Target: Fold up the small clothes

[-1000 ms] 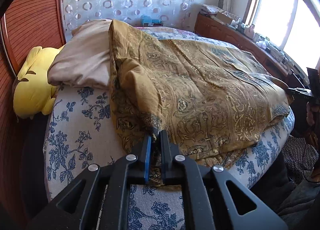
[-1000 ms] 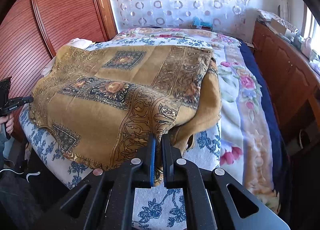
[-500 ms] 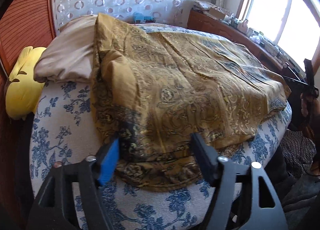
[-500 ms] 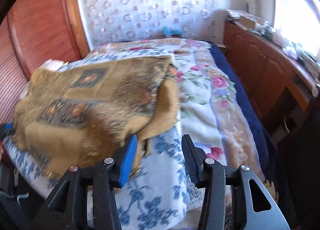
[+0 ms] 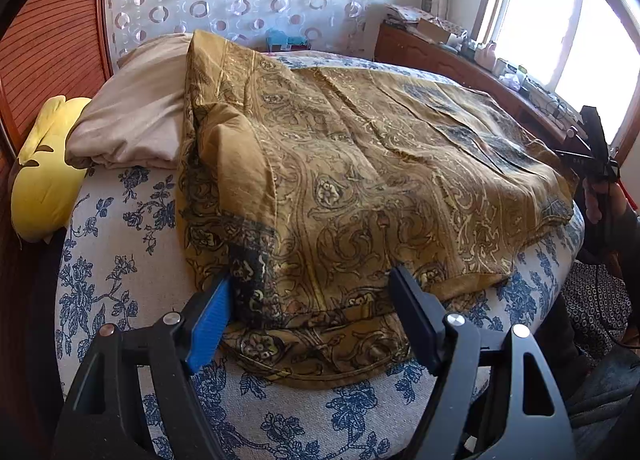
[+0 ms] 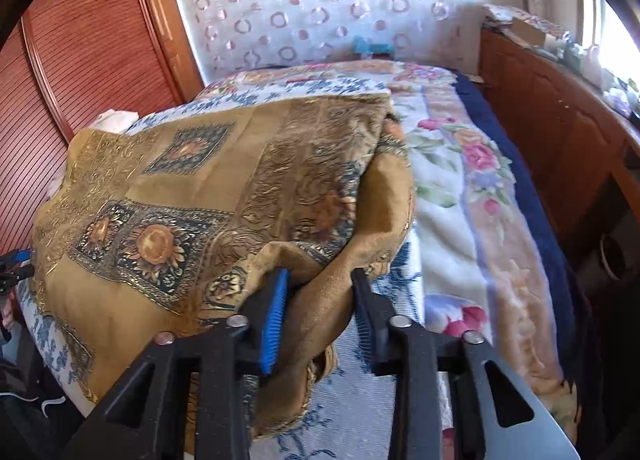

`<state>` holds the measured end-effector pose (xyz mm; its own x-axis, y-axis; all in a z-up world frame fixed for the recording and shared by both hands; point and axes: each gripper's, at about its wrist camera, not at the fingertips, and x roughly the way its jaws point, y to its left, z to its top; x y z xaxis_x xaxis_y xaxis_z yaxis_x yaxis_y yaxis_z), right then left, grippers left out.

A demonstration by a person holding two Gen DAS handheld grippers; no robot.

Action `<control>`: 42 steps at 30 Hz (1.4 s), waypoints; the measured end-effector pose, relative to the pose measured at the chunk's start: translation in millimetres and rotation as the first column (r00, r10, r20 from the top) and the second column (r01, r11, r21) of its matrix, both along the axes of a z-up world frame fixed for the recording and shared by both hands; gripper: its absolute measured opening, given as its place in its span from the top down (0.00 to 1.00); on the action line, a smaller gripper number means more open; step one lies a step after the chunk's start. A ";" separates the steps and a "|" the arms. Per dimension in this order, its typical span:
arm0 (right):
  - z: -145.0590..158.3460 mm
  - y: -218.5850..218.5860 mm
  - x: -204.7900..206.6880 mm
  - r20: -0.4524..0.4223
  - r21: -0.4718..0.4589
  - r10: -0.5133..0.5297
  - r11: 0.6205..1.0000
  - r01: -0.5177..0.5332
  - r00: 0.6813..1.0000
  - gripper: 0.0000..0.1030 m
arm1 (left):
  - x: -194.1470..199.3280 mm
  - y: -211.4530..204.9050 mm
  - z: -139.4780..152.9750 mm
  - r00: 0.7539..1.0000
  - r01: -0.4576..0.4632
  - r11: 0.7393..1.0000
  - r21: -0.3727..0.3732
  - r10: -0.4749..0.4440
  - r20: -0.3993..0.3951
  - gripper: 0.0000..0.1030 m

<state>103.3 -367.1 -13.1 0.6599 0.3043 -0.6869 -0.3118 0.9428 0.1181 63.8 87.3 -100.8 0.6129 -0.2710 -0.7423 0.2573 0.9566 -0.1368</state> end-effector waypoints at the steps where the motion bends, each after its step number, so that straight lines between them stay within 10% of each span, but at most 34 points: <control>1: 2.0 -1.1 2.0 -0.010 0.000 0.005 1.000 -0.005 1.000 0.85 | -0.5 -0.2 -0.1 1.000 -0.001 1.000 0.002 0.001 0.003 0.25; 9: 93.4 -41.7 -50.5 0.089 0.129 -0.026 0.992 0.015 0.996 0.88 | -0.2 -1.1 -0.5 1.000 -0.004 1.000 0.009 0.004 0.002 0.25; 12: 105.2 -49.6 -58.0 0.146 -0.001 -0.113 0.993 0.114 0.983 0.62 | -0.4 -2.1 -0.8 1.000 -0.007 1.000 0.011 0.007 0.006 0.25; 42: 8.9 65.1 -48.3 0.165 -0.085 0.116 0.991 -0.104 0.979 0.39 | 21.0 30.1 8.7 0.977 -0.211 0.977 0.017 0.210 0.027 0.25</control>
<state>55.0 -302.0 -4.2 0.7341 0.3333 -0.5916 -0.4235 0.9057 -0.0153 84.7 117.4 -92.1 0.6734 -0.1197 -0.7295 0.0530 0.9921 -0.1138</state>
